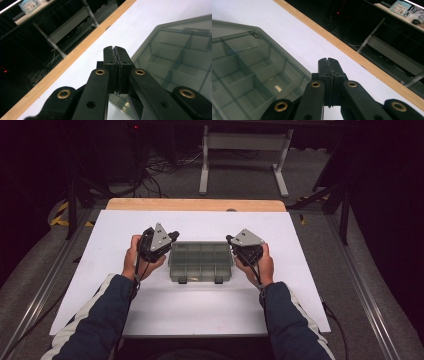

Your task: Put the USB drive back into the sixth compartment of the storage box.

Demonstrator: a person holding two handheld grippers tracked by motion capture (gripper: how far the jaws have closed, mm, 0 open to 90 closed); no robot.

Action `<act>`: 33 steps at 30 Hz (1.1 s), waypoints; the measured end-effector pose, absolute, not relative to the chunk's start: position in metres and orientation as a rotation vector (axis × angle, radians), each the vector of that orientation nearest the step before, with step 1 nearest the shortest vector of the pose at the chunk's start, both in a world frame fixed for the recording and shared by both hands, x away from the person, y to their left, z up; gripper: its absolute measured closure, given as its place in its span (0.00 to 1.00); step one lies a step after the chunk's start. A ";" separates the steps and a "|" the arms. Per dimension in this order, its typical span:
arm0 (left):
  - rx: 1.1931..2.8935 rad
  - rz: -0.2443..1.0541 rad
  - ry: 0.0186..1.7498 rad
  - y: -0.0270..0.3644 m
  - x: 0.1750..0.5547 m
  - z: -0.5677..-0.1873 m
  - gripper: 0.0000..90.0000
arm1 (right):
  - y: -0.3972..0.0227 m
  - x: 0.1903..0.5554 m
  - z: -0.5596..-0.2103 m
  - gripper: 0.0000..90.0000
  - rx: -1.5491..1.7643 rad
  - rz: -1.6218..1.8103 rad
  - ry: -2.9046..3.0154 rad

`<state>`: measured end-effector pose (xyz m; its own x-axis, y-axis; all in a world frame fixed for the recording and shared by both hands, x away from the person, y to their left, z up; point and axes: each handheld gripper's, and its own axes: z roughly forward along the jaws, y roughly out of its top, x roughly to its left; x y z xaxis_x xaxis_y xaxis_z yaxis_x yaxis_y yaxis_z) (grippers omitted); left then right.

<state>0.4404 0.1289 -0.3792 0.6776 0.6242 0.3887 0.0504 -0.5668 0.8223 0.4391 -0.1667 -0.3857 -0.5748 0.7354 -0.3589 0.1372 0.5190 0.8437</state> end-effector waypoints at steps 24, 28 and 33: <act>2.073 0.681 0.437 0.139 0.398 -0.411 1.00 | -0.172 0.397 -0.410 1.00 0.684 1.150 2.152; 2.084 0.654 0.435 0.139 0.394 -0.425 1.00 | -0.174 0.393 -0.413 1.00 0.679 1.150 2.165; 2.104 0.634 0.434 0.140 0.393 -0.434 1.00 | -0.172 0.394 -0.424 1.00 0.672 1.116 2.199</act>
<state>0.3934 0.1397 -0.4343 0.8093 0.5170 0.2789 0.0731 -0.5597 0.8255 0.3939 -0.1724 -0.4239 -0.7067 0.6561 -0.2648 0.1735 0.5235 0.8342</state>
